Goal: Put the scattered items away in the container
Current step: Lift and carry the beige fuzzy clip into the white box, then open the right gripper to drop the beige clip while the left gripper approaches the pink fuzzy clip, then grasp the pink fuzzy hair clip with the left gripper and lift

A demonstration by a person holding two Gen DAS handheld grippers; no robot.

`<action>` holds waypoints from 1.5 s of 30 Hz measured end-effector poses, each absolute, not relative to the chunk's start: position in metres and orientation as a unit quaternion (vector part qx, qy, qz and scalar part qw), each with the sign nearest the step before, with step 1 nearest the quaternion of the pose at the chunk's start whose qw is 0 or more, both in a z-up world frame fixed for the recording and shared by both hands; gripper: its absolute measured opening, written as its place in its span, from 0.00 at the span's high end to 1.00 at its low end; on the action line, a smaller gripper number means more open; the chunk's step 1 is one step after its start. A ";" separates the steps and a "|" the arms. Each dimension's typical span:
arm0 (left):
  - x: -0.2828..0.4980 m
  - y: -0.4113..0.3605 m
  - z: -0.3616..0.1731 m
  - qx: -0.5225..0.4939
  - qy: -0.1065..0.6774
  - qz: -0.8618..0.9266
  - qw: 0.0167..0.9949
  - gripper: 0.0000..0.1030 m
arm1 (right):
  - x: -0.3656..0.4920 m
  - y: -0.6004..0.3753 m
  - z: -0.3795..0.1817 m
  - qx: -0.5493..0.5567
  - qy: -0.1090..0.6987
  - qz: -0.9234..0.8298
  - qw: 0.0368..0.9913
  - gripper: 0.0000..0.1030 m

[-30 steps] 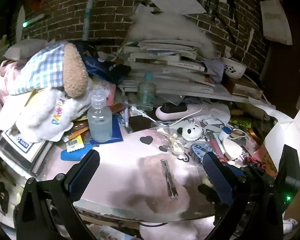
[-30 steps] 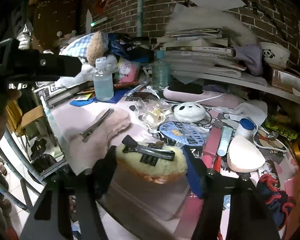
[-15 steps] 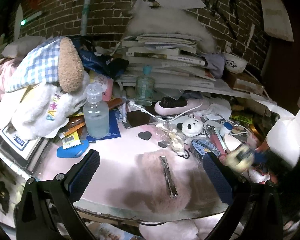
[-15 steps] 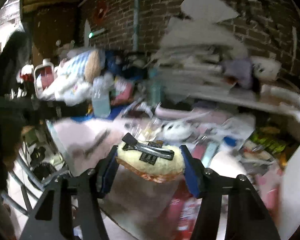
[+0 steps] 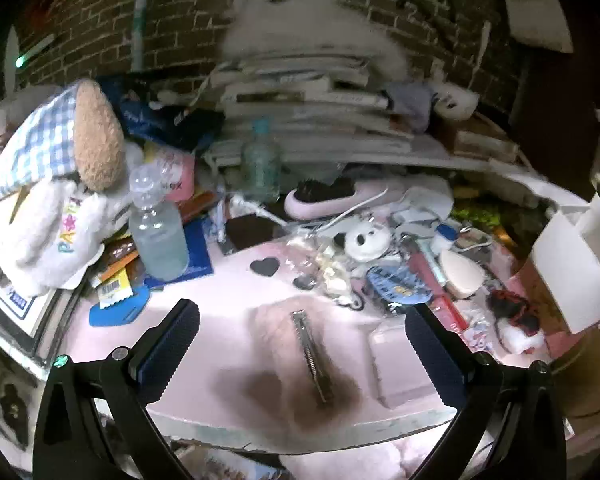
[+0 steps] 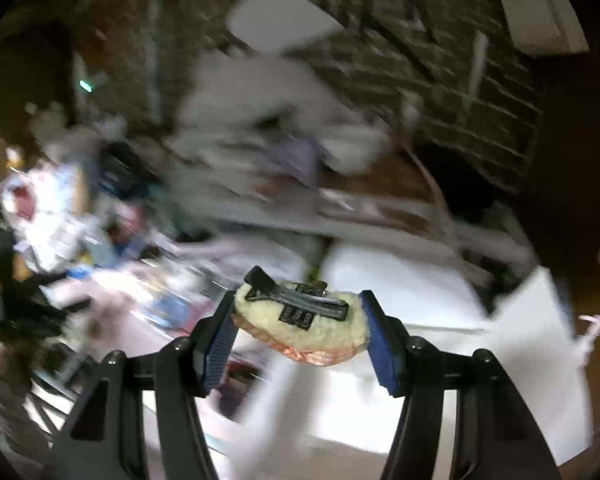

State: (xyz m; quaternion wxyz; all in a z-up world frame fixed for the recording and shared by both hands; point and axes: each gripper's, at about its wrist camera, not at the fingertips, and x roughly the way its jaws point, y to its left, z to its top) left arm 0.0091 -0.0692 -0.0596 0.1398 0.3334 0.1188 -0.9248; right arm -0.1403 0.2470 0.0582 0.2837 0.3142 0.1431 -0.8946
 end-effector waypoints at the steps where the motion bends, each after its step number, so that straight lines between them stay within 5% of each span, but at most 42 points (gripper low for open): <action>1: 0.008 -0.071 -0.060 0.336 0.127 -0.923 0.136 0.00 | -0.151 0.252 0.054 0.335 0.147 -0.889 0.275 0.45; 9: 0.004 -0.074 -0.066 0.346 0.146 -0.917 0.132 0.00 | -0.196 0.272 0.009 0.462 0.156 -0.834 0.258 0.45; 13: 0.002 -0.074 -0.068 0.352 0.133 -0.915 0.145 0.00 | -0.194 0.271 0.008 0.468 0.163 -0.829 0.260 0.37; 17: 0.008 -0.078 -0.071 0.352 0.126 -0.915 0.153 0.00 | -0.187 0.270 0.018 0.452 0.158 -0.838 0.264 0.21; 31: 0.006 -0.066 -0.092 0.351 0.108 -0.917 0.155 0.06 | -0.085 0.181 0.037 0.290 0.061 -0.839 0.457 0.12; 40: -0.001 -0.071 -0.110 0.367 0.121 -0.907 0.168 0.32 | -0.084 0.106 -0.046 0.341 0.085 -0.827 0.438 0.12; 42: -0.003 -0.073 -0.114 0.376 0.126 -0.904 0.162 0.48 | -0.089 0.107 -0.056 0.348 0.081 -0.830 0.429 0.12; 45: -0.004 -0.076 -0.117 0.379 0.139 -0.902 0.154 0.58 | -0.092 0.107 -0.067 0.353 0.082 -0.834 0.417 0.12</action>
